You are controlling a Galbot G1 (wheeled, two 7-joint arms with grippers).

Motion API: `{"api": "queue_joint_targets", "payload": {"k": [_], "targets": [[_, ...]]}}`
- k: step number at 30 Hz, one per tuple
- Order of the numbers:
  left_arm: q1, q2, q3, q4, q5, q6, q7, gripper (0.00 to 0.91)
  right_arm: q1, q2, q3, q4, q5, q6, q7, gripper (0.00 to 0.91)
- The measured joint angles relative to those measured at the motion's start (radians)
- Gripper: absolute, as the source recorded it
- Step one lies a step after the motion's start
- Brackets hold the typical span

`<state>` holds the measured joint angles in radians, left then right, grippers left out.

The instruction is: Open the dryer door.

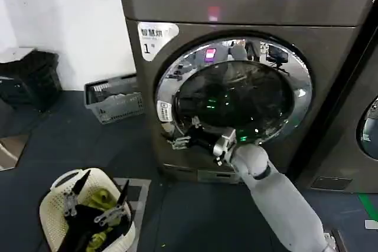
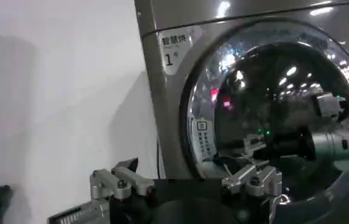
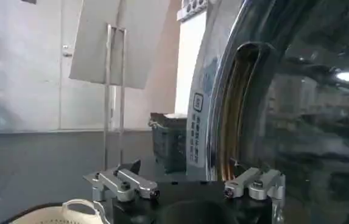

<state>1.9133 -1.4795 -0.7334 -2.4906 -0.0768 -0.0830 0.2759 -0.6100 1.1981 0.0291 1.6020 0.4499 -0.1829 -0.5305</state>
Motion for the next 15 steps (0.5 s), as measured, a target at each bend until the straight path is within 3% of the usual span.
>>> {"api": "queue_joint_targets", "payload": {"k": [15], "targets": [[-0.008,-0.004,0.0,0.008,-0.005,0.003,0.007,0.907,-0.013,-0.023,0.009,0.019,0.037,0.002,-0.138,0.907]]}}
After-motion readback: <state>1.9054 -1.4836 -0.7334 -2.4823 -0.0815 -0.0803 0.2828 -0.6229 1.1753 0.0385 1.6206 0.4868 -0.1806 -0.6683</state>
